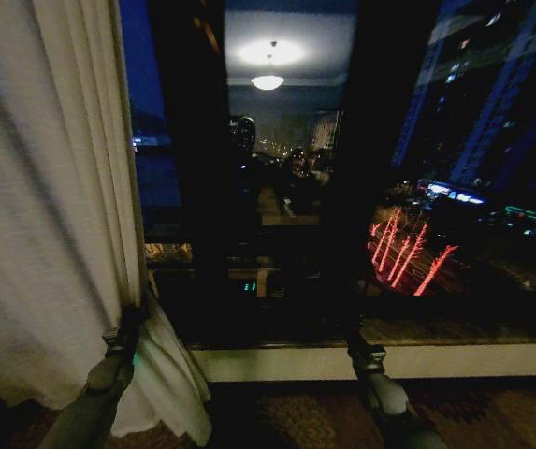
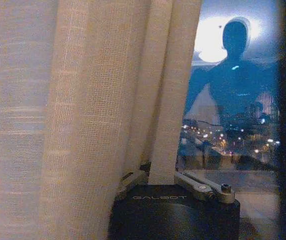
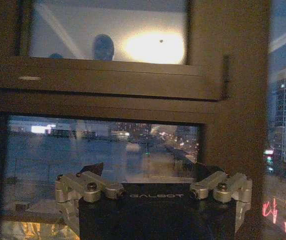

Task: Open the curtains by pulling them apart, changing their state from closed to fully open.

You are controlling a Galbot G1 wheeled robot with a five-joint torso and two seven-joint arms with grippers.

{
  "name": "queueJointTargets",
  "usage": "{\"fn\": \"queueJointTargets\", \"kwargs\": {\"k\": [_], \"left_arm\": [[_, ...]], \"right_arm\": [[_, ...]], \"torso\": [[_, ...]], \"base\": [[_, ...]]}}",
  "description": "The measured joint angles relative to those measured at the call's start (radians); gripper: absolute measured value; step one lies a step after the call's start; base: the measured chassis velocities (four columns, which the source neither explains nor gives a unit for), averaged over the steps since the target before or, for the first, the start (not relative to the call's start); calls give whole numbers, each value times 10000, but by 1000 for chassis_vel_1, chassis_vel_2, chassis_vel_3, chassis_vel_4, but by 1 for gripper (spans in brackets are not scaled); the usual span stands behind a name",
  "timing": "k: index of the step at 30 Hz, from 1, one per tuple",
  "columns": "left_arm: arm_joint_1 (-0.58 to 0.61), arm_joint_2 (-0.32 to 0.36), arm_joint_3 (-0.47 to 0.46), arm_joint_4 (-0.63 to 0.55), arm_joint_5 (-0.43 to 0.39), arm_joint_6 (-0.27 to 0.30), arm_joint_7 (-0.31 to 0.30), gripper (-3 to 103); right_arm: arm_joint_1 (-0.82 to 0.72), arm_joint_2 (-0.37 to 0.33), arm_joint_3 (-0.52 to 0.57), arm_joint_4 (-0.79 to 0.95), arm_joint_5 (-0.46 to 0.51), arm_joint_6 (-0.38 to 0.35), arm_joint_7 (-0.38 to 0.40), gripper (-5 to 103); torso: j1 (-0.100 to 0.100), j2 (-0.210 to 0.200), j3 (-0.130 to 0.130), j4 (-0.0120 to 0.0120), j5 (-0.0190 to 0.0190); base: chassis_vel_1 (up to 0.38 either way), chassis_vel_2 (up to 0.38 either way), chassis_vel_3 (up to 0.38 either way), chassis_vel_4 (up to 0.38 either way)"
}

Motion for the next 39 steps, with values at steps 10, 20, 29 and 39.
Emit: {"fn": "queueJointTargets", "kwargs": {"k": [10, 20, 29, 39], "left_arm": [[-48, 2, -11, 134, 3, -70, -6, 0], [-50, 45, -19, 187, -4, -115, -6, 0], [-40, 101, -40, 239, -25, -175, -4, 0], [50, 160, -101, 289, -43, -292, 5, 0]], "right_arm": [[0, 0, 0, 0, 0, 0, 0, 100], [0, 0, 0, 0, 0, 0, 0, 100], [-1, 0, 0, 0, 0, 0, 0, 100], [-1, 0, 0, 0, 0, 0, 0, 100]], "torso": [[-1, 0, 0, -1, 4], [-1, 0, 0, 0, 3], [1, 0, 0, -1, 2], [0, 0, 0, -1, 3]], "base": [[358, 350, -362, -347], [362, 350, -347, -344], [339, 365, -350, -364], [356, 355, -359, -352]]}}
